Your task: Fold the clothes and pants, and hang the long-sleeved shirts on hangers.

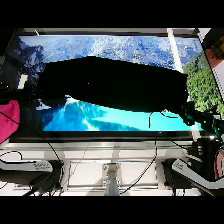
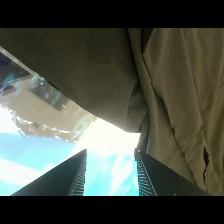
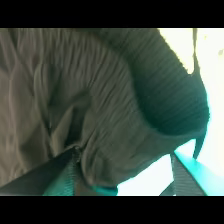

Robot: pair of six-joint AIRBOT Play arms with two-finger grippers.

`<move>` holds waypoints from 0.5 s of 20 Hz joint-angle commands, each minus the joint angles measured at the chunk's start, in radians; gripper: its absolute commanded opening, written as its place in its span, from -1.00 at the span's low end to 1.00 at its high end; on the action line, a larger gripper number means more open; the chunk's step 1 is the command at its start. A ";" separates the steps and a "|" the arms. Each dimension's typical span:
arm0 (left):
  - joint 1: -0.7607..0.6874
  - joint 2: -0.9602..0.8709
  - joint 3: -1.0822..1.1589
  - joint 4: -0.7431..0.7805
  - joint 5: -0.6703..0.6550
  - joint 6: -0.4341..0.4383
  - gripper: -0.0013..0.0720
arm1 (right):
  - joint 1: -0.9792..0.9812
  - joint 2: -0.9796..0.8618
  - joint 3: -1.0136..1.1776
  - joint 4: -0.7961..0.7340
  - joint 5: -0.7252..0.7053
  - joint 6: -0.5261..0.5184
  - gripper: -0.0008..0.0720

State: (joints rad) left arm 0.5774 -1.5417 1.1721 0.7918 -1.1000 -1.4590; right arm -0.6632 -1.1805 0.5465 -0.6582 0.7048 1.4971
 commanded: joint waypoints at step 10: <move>0.004 -0.108 -0.003 0.016 -0.008 -0.002 0.56 | 0.010 -0.007 0.002 -0.055 -0.098 0.028 -0.94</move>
State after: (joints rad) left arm 0.5800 -1.6180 1.1694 0.8055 -1.1061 -1.4593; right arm -0.6544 -1.1866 0.5472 -0.6998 0.6117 1.5227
